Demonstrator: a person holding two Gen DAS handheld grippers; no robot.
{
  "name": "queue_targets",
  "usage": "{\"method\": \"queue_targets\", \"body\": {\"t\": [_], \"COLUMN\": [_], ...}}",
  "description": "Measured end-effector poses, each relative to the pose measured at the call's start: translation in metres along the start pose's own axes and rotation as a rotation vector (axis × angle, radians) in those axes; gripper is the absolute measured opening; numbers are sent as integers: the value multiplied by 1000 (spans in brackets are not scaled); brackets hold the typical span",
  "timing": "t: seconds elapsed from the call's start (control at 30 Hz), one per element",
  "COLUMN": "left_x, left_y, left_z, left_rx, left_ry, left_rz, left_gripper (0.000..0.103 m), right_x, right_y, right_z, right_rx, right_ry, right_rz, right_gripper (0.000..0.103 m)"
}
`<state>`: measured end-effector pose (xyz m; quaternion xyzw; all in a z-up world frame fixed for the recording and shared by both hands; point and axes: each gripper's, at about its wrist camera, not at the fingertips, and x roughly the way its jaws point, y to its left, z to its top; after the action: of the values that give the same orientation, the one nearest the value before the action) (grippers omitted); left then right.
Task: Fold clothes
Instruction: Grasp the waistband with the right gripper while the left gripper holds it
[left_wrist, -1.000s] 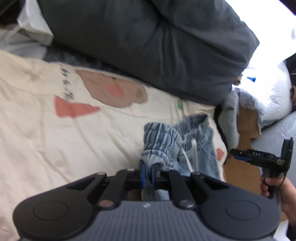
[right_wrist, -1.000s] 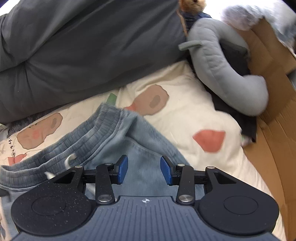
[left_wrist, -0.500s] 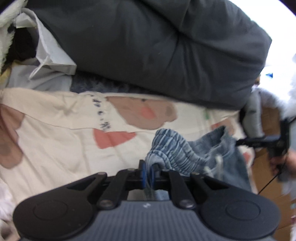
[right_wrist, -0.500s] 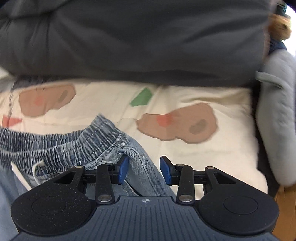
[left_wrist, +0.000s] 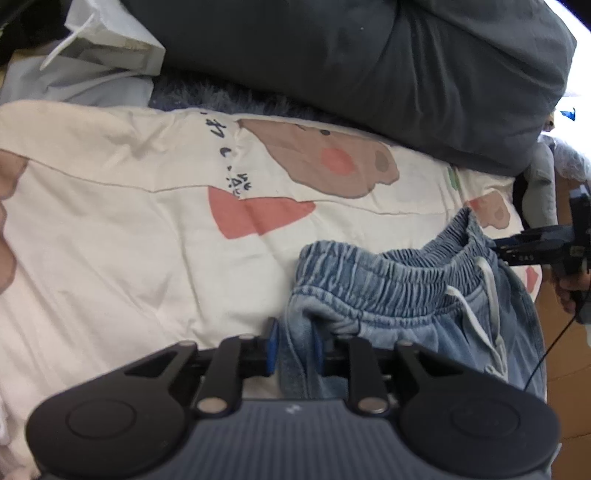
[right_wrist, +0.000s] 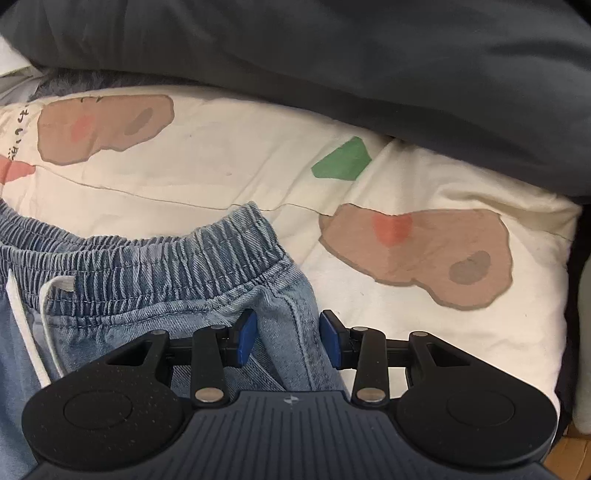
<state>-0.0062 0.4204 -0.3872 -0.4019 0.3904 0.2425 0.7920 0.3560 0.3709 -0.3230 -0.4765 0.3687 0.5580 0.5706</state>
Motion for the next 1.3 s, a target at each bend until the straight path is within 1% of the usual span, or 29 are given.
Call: {"method": "queue_targets", "body": {"t": [0.07,0.27,0.43,0.5,0.67,0.73,0.87,1.03,1.07,1.17,1.2,1.23,1.27,1.3], "left_x": [3,9,2,-2,-15,-13,0,12,14,12,12,11,10,9], "left_y": [1,10,20,22,25,25,28,28,28,23,21,20,18,16], "left_z": [0,1,0,-1,1,2,2,-1,-1,-1,-1,-1,-1,-1], "left_rx": [-9,-78,-147,-164,-209,-210,-231,-262,-267,-246,-238,-230,-221,-213], "left_ry": [3,9,16,8,-40,-46,-23,-11,-7,-12,-15,-18,-21,-24], "left_rz": [-11,-67,-124,-137,-155,-158,-168,-180,-183,-162,-154,-146,-137,-129], "left_gripper": [27,27,26,26,26,26,26,26,25,24,21,19,10,6], "right_x": [2,3,-13,-24,-35,-29,-10,7,9,9,8,7,6,3], "right_y": [1,-3,-4,-9,-17,-16,-6,-1,-1,4,6,9,11,12], "right_z": [1,1,12,17,27,27,24,20,20,18,18,17,17,18], "right_rx": [-15,-42,-134,-144,-133,-115,-136,-108,-101,-119,-132,-154,-174,-180], "right_ry": [-3,2,45,50,36,37,60,72,75,83,86,88,89,87], "right_rz": [11,49,74,95,100,102,99,91,90,84,81,68,56,45], "right_gripper": [45,45,45,45,45,45,45,46,44,31,27,22,15,13]}}
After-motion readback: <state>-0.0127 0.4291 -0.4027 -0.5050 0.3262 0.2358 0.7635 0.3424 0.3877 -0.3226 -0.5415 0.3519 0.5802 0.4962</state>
